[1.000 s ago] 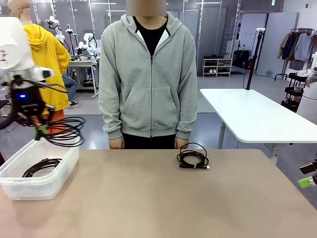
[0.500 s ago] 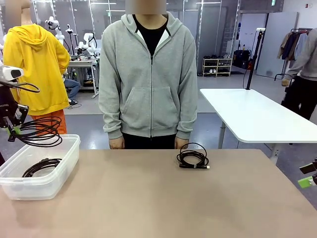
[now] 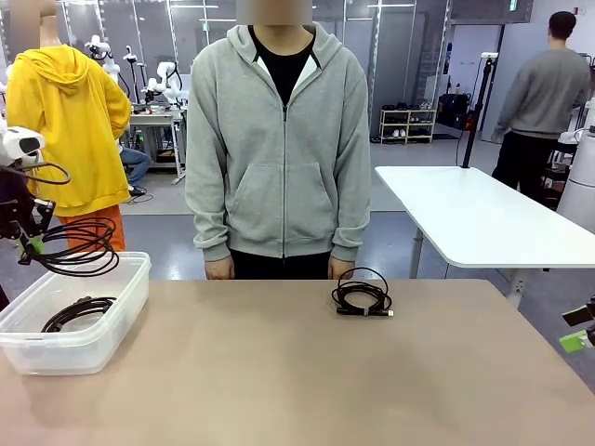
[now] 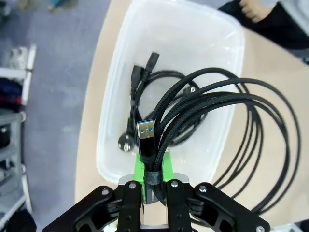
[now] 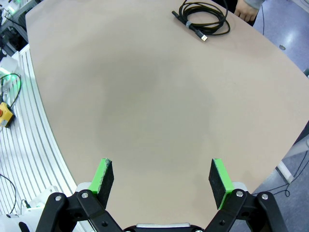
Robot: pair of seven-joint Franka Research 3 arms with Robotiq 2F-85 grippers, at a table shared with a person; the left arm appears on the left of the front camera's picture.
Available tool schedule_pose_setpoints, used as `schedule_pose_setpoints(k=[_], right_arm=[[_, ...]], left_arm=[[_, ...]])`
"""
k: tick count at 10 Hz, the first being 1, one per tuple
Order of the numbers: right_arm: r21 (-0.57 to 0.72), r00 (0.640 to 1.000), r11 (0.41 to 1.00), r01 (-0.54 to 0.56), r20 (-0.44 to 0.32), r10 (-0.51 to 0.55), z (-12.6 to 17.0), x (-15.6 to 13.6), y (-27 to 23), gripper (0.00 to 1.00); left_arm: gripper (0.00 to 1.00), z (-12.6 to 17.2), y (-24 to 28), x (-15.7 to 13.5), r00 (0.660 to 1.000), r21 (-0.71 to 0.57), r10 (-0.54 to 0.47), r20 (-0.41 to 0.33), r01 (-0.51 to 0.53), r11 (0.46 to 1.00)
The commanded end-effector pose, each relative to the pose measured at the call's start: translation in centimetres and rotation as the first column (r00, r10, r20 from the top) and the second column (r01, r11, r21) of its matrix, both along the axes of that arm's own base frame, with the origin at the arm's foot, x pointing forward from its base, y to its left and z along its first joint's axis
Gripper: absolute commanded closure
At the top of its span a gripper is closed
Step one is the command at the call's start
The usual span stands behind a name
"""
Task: Organize and store the cables.
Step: Place the USB Extension Cable into the Organizing box.
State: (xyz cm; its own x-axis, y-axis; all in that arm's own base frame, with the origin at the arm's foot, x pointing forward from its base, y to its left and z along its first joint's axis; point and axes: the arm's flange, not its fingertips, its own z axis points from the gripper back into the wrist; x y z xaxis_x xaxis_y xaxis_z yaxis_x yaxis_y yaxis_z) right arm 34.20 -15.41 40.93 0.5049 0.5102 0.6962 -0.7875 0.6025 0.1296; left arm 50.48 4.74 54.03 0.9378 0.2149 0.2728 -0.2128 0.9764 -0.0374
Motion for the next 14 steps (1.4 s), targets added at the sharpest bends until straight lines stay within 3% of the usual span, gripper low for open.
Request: schedule_pose_setpoints(k=[1, 7, 9, 10, 11, 12, 14], right_arm=[[0.020, 1.000, 1.000, 0.016, -0.011, -0.016, 0.2, 0.0, 0.2, 0.00], [0.020, 1.000, 1.000, 0.016, -0.011, -0.016, 0.2, 0.0, 0.2, 0.00], [0.020, 1.000, 1.000, 0.016, -0.011, -0.016, 0.2, 0.0, 0.2, 0.00], [0.020, 1.000, 1.000, 0.016, -0.011, -0.016, 0.2, 0.0, 0.2, 0.00], [0.020, 1.000, 1.000, 0.016, -0.011, -0.016, 0.2, 0.0, 0.2, 0.00], [0.020, 1.000, 1.000, 0.016, -0.011, -0.016, 0.2, 0.0, 0.2, 0.00], [0.020, 1.000, 1.000, 0.016, -0.011, -0.016, 0.2, 0.0, 0.2, 0.00]], left_arm=[[0.84, -3.4, 1.8, 1.1, 0.999, -0.042, -0.033, 0.026, 0.034, 0.999], [0.84, -12.3, 3.3, 5.1, 0.997, -0.065, -0.024, -0.069, 0.019, 0.998], [0.84, -13.5, 3.5, 5.4, 0.995, -0.085, -0.021, -0.095, 0.012, 0.996], [0.39, -13.5, 3.4, 5.2, 0.995, -0.080, -0.011, -0.100, 0.003, 0.997], [0.38, -13.2, 3.4, 5.1, 0.995, -0.066, -0.019, -0.096, 0.012, 0.998], [0.00, -13.0, 3.4, 4.7, 0.994, -0.065, -0.015, -0.104, 0.008, 0.998], [0.00, -12.7, 3.1, 4.5, 0.995, -0.059, -0.020, -0.096, 0.014, 0.998]])
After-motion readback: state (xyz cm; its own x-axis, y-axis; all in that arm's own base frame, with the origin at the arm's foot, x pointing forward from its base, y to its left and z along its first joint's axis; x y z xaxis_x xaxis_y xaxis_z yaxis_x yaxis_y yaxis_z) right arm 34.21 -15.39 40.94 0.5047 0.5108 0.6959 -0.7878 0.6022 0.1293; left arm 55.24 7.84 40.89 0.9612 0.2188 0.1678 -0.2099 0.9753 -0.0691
